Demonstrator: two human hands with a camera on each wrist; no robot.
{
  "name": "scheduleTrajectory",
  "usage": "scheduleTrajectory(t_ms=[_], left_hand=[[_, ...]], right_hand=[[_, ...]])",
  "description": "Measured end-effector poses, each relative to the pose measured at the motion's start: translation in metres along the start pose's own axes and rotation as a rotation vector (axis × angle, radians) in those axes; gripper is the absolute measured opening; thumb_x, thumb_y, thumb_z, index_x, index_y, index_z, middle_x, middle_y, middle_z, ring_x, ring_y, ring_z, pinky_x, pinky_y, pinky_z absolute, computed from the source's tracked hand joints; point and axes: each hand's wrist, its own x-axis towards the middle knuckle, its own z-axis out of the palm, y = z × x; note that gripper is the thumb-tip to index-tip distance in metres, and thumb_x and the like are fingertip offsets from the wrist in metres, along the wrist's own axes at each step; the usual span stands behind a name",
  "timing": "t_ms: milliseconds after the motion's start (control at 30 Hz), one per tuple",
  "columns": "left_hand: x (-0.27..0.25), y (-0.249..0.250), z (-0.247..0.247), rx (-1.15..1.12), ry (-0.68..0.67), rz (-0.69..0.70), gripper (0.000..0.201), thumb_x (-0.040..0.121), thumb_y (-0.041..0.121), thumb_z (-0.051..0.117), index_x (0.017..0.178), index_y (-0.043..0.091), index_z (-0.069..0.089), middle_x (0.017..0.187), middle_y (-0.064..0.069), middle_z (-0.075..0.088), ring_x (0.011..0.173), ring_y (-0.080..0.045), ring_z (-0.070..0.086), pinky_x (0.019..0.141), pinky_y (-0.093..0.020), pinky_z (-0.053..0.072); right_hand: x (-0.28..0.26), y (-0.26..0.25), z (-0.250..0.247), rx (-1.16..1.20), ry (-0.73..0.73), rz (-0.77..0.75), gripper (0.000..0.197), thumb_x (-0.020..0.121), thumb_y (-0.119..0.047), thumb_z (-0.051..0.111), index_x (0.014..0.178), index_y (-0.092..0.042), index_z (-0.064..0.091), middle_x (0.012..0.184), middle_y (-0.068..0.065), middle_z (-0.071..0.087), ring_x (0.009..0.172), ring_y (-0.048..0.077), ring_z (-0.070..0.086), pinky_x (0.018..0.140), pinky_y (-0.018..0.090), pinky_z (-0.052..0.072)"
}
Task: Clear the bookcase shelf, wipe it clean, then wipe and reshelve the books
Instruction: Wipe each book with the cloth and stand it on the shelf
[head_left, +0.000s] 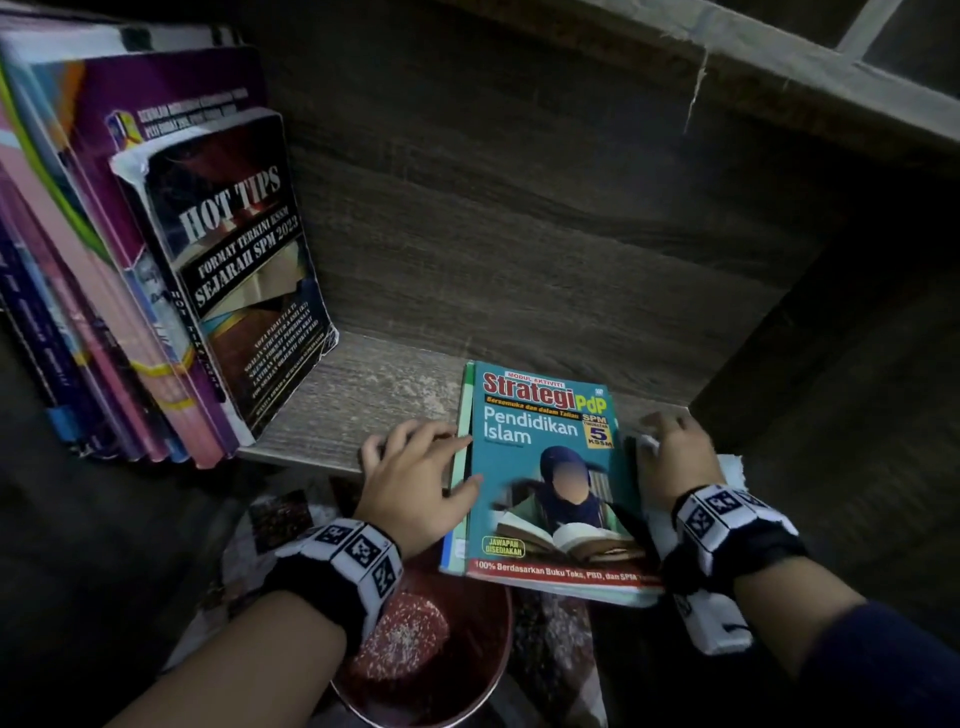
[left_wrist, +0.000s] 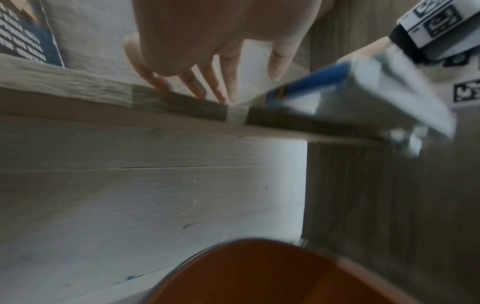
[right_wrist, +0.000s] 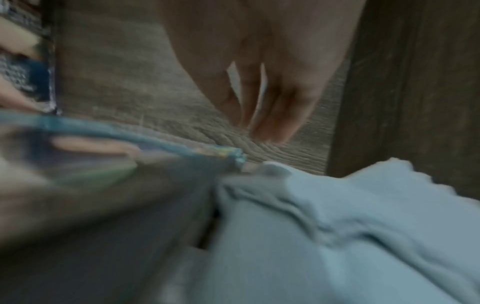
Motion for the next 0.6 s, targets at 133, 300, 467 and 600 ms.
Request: scheduleTrajectory(t_ms=[133,300,467,600], left_hand=[[0.009,0.015,-0.002,-0.131,-0.091,-0.084,0.071,0.086,0.068,0.026,0.148,0.036,0.035,0.147,0.018,0.035,0.136,-0.008,0.023,0.105,-0.033,0.011],[0.012,0.027,-0.004,-0.248,-0.168,-0.151,0.065,0.097,0.048,0.045,0.154,0.029,0.02,0.156,0.012,0.028,0.141,-0.017,0.02,0.112,-0.034,0.01],[0.02,0.018,-0.001,-0.662,-0.19,-0.329,0.076,0.08,0.052,0.057,0.148,0.027,0.033,0.129,0.022,0.053,0.133,-0.018,0.041,0.114,-0.045,0.031],[0.026,0.025,-0.014,-0.862,-0.238,-0.405,0.062,0.094,0.018,0.061,0.149,0.013,0.031,0.132,0.007,0.054,0.125,-0.013,0.049,0.109,-0.035,0.039]], right_hand=[[-0.002,-0.018,-0.006,-0.02,-0.318,0.038,0.028,0.097,-0.02,0.049,0.114,-0.005,0.066,0.116,0.017,0.066,0.108,0.03,0.061,0.082,0.029,0.045],[-0.008,-0.013,-0.018,0.183,-0.488,0.017,0.029,0.096,-0.011,0.054,0.124,-0.007,0.059,0.12,0.011,0.064,0.105,0.023,0.06,0.089,0.03,0.046],[-0.012,-0.011,-0.03,0.225,-0.599,0.017,0.048,0.094,-0.018,0.06,0.14,-0.013,0.047,0.134,0.005,0.055,0.116,0.017,0.054,0.095,0.023,0.041],[-0.017,-0.016,-0.036,0.157,-0.641,-0.042,0.049,0.095,-0.026,0.059,0.141,-0.017,0.044,0.133,0.004,0.057,0.105,0.011,0.052,0.086,0.019,0.038]])
